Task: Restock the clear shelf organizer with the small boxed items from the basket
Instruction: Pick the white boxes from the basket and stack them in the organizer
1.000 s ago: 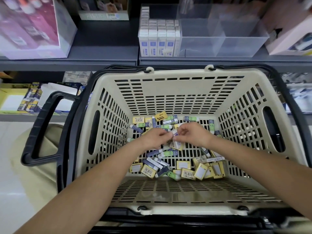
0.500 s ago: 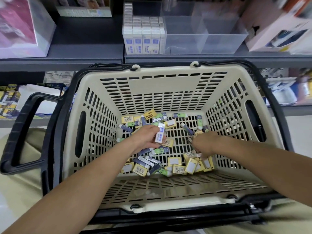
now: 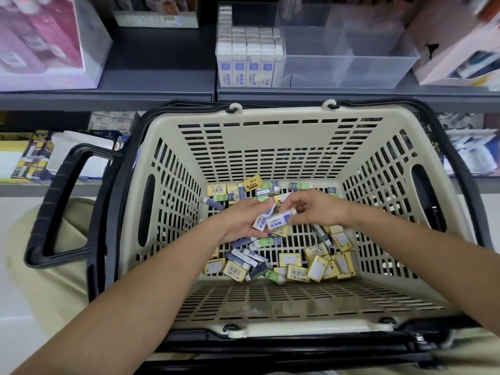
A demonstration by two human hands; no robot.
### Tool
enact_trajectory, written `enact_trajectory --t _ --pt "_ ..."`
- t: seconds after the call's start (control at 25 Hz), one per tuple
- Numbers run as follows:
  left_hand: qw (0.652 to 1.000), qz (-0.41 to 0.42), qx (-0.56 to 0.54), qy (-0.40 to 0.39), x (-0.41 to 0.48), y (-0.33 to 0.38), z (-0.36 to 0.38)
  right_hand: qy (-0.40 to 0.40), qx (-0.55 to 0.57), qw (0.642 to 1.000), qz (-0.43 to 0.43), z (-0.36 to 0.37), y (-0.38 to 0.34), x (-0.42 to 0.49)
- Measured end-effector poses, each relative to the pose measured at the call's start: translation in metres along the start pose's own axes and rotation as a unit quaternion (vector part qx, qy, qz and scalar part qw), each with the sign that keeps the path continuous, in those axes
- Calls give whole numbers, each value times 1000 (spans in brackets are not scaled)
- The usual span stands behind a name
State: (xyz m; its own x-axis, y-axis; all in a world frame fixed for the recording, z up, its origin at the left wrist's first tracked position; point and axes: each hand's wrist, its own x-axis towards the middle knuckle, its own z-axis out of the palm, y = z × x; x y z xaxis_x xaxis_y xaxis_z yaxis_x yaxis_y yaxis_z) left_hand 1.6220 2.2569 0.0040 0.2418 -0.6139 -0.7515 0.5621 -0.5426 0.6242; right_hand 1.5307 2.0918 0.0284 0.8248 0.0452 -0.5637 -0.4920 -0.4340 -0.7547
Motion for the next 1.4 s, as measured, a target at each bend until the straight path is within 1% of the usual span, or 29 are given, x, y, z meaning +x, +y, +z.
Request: enact_trajectory --t 0.08,0.12,0.16,0.2,0.24,0.28,0.36,0.4,0.52,0.6,0.72,0.8,0.84,0.88,0.92,0.96,1.0,1.04,1.12,1.2,1.24,1.32,1.4 --pt "999 -10 18 -39 -3 1 -3 70 57 996 -13 3 -2 7" --pt "999 -16 13 -43 -4 2 -4 101 66 993 -9 6 -1 11" --pt "999 -17 0 -33 -4 4 -7 116 50 992 1 11 2 13" --pt "1000 -9 -16 -10 -5 6 -10 105 3 994 15 15 7 12" --pt "999 4 -29 26 -4 7 -14 61 -75 995 30 21 14 11" --pt "997 15 -40 64 -3 7 -20 -9 -161 986 44 28 23 9" --pt "992 28 -51 115 2 7 -30 -144 -308 939 47 42 40 4" --pt "990 28 -51 126 3 7 -32 -177 -362 915 33 48 45 2" --pt "992 16 -31 122 4 9 -32 -193 -458 868 -1 58 51 0" --pt "992 20 -19 123 5 10 -33 -186 -479 858 -2 56 52 0" --pt "990 26 -19 139 5 12 -38 -129 -479 868 14 45 49 1" --pt "989 24 -18 145 5 13 -41 -44 -491 869 31 37 45 2" --pt "989 25 -19 147 5 13 -42 3 -507 862 27 36 43 4" --pt "988 28 -21 149 5 14 -42 37 -516 856 0 38 40 6" --pt "988 31 -26 151 5 15 -42 51 -510 858 -46 44 36 9" --pt "987 35 -34 151 4 16 -42 46 -485 868 -92 54 29 13" --pt "987 38 -39 151 3 17 -42 22 -457 881 -117 66 21 16" --pt "987 39 -39 152 2 17 -42 -8 -448 886 -122 80 14 21" --pt "987 38 -34 154 0 17 -42 -50 -482 870 -93 105 3 35" --pt "987 40 -34 153 -2 17 -42 -43 -510 857 -66 114 -3 43" --pt "987 42 -38 151 -2 18 -43 -35 -502 862 -55 112 -4 43" --pt "987 48 -44 145 -3 18 -43 -18 -452 891 -36 97 -2 42" --pt "988 48 -30 143 -3 17 -44 6 -336 942 -23 73 -3 39"
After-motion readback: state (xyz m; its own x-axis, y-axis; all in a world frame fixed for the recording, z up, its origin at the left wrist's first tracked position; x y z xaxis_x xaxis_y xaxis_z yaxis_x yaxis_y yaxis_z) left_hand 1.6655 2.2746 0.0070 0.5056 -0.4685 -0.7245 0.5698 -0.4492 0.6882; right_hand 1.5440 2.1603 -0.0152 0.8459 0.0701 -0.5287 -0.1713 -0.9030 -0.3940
